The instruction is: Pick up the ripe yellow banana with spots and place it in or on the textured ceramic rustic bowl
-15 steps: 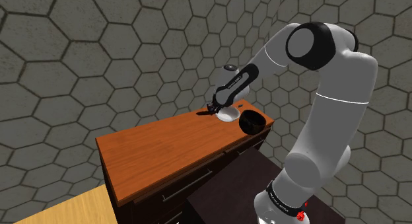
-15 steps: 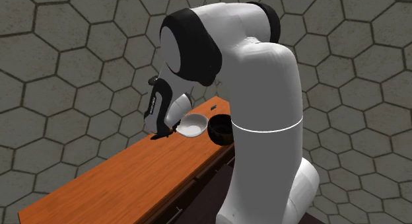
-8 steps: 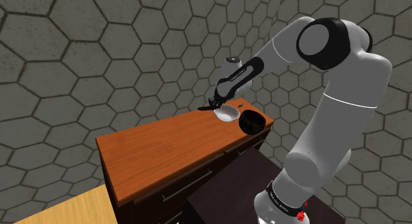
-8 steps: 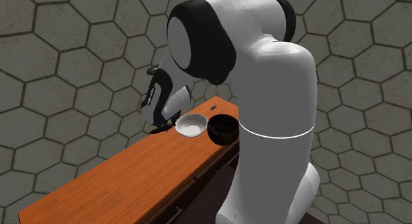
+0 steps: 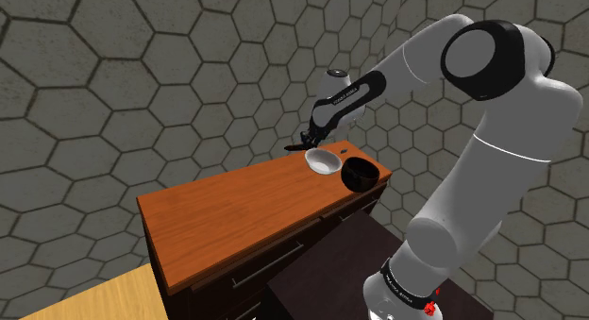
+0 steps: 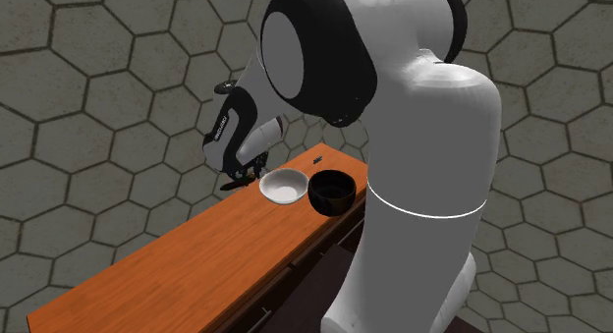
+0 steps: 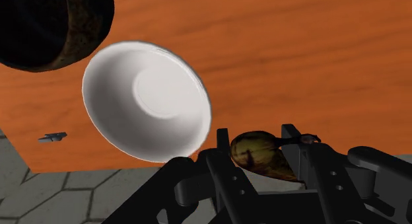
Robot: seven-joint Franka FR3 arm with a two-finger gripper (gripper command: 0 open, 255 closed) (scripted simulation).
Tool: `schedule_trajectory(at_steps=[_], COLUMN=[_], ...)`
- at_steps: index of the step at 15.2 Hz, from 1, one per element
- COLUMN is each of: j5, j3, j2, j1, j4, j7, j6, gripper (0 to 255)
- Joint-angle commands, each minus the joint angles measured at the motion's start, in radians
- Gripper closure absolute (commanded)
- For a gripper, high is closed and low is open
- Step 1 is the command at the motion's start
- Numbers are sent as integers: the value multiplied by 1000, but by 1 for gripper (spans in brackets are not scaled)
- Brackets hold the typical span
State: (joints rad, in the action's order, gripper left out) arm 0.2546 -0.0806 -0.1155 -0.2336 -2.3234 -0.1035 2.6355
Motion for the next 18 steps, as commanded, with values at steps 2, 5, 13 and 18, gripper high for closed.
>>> schedule_trajectory(at_steps=[2,5,13,18], j5=[-14,-32,-99,-161], j3=[-7,-37,-133,-204], j2=[32,67,127,136], j1=[-14,-56,-163,-222], j4=[-10,-61,-147,-161], j7=[36,120,377,560], j6=[-18,8,58,74], gripper=[255,255,255,255])
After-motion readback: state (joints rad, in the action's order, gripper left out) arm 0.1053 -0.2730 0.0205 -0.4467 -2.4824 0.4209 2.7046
